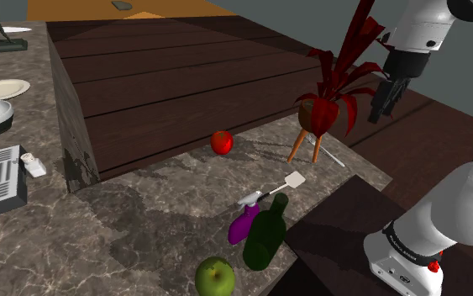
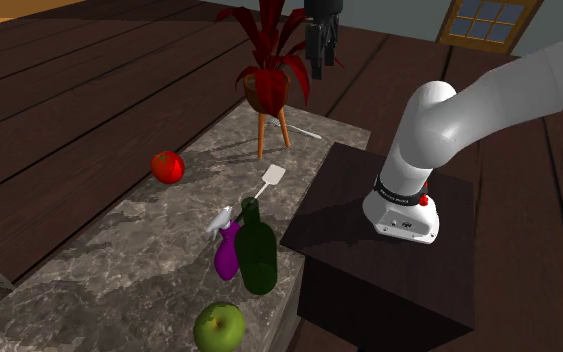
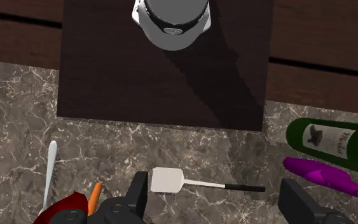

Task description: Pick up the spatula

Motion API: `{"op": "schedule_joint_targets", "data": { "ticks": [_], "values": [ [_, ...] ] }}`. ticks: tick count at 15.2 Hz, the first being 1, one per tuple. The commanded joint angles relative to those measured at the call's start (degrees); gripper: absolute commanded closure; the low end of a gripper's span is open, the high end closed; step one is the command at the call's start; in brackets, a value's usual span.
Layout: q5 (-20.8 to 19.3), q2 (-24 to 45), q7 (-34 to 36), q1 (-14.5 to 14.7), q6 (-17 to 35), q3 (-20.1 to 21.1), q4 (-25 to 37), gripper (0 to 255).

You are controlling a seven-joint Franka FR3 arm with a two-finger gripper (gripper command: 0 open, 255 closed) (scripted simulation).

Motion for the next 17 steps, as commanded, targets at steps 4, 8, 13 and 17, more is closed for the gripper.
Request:
{"op": "schedule_joint_targets", "data": {
  "ticks": [4,8,13,17],
  "values": [
    [-1.47,1.14,-7.13,2.35,6.80,-1.22,-4.83,0],
    [-3.17,4.11,-16.35,5.48,16.46,-2.86,-10.25,0],
    [-4.69,10.30,-27.61,9.41,29.44,-4.80,-15.28,0],
    [-5.30,17.21,-36.53,12.79,40.36,-6.29,-17.80,0]
  ]
}}
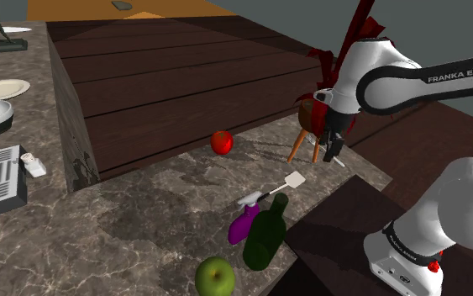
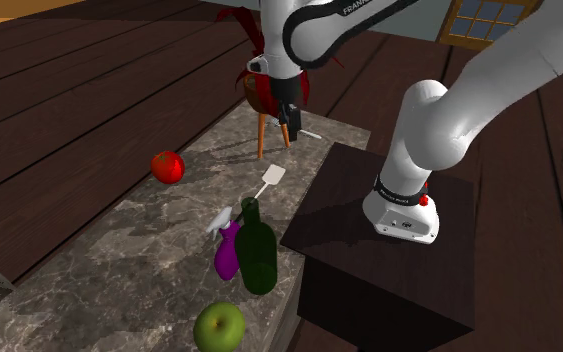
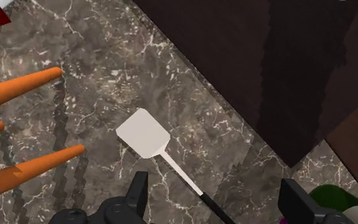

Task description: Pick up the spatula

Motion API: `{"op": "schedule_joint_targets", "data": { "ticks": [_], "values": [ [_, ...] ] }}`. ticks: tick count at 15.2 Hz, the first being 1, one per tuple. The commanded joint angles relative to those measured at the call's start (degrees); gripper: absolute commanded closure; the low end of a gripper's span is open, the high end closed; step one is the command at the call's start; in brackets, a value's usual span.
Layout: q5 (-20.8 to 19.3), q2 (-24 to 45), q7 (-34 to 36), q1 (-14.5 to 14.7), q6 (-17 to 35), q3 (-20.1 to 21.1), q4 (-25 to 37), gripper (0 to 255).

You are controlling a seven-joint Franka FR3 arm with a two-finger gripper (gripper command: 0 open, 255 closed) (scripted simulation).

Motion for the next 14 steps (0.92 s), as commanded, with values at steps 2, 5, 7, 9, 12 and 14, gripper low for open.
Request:
{"op": "schedule_joint_targets", "data": {
  "ticks": [2,5,7,9,12,14],
  "values": [
    [-0.13,6.28,-7.10,2.71,8.80,-1.16,-1.15,0],
    [0.47,12.92,-14.09,5.61,17.06,-2.14,-1.63,0],
    [1.42,17.66,-19.02,7.64,22.45,-2.67,-1.52,0],
    [2.97,22.58,-24.29,9.74,27.67,-3.06,-1.10,0],
    [6.86,30.15,-33.21,12.75,35.01,-3.02,0.12,0],
    [10.66,35.23,-40.00,14.30,39.48,-2.20,1.33,0]
  ]
}}
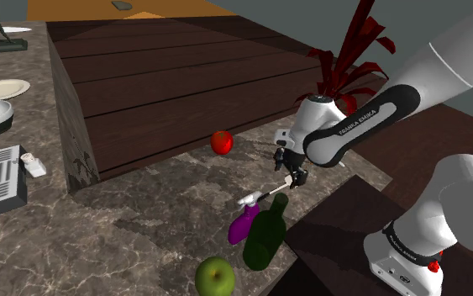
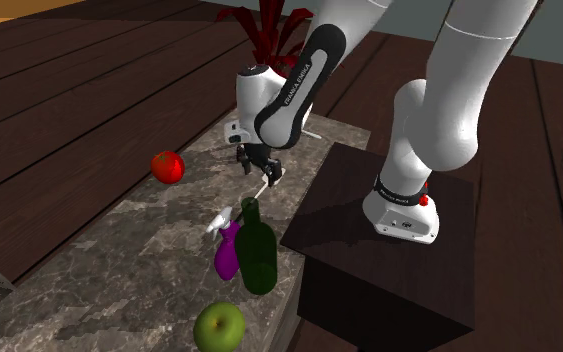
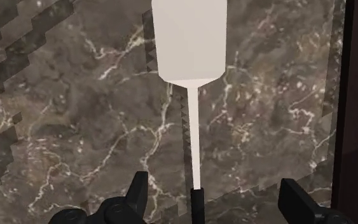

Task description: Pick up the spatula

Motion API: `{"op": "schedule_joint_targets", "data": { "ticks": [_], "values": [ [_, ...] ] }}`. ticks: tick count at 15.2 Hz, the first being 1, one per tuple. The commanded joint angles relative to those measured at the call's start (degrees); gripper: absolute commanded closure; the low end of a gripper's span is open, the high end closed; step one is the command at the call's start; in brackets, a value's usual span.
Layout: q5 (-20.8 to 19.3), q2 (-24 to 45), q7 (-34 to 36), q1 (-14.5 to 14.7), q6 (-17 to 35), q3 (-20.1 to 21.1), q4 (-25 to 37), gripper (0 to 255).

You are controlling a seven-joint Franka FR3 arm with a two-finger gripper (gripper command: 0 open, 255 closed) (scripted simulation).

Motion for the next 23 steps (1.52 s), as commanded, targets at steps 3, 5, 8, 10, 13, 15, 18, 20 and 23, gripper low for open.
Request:
{"op": "schedule_joint_targets", "data": {
  "ticks": [3,5,8,10,13,15,18,20,23],
  "values": [
    [5.80,7.71,-8.25,0.91,6.45,1.76,1.83,0],
    [7.67,9.75,-9.73,0.56,8.12,2.52,2.13,0],
    [10.50,12.85,-12.01,-0.36,10.56,4.06,2.73,0],
    [10.99,13.44,-12.41,-0.63,11.02,4.44,2.85,0],
    [10.89,13.31,-12.34,-0.60,10.92,4.36,2.83,255],
    [10.88,13.30,-12.33,-0.59,10.92,4.36,2.81,255],
    [10.88,13.30,-12.33,-0.59,10.92,4.36,2.81,255],
    [10.99,13.45,-12.42,-0.64,11.02,4.44,2.86,255],
    [8.25,10.34,-10.19,0.50,8.59,2.70,2.24,255]
  ]
}}
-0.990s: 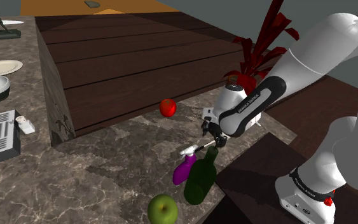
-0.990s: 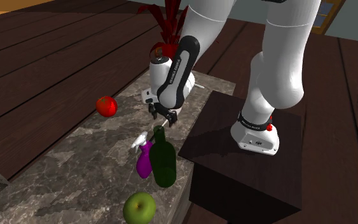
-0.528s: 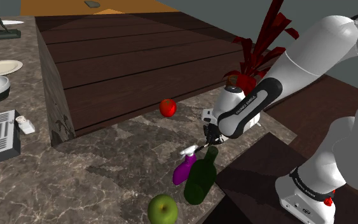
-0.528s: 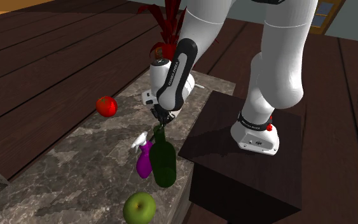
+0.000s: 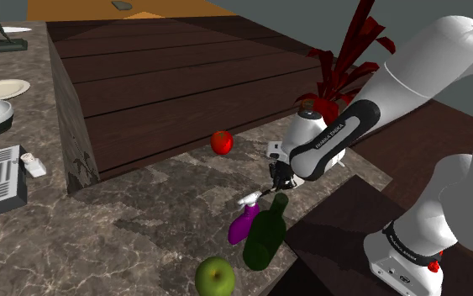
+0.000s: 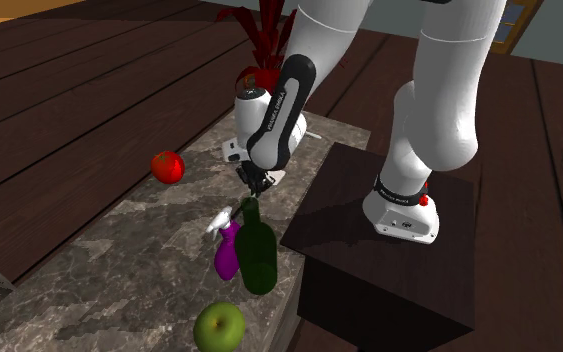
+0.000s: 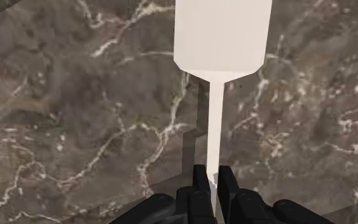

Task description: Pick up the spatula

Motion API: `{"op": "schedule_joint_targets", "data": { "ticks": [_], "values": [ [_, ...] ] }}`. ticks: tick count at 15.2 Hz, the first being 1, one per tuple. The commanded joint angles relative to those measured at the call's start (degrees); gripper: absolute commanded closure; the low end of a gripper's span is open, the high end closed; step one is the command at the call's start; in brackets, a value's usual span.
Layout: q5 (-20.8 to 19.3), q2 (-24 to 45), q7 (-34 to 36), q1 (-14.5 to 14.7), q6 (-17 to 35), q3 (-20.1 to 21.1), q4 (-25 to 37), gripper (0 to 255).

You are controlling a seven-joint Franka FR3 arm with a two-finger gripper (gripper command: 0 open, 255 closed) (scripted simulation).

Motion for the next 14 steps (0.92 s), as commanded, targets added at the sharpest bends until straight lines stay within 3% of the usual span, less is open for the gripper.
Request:
{"op": "schedule_joint_targets", "data": {
  "ticks": [1,9,14],
  "values": [
    [-1.55,-1.76,1.17,0.46,-1.36,-0.85,-0.39,255],
    [-8.19,-9.70,6.38,0.98,-8.32,-2.81,-1.07,255],
    [-10.08,-12.63,7.87,0.69,-11.22,-2.91,-1.01,255]
  ]
}}
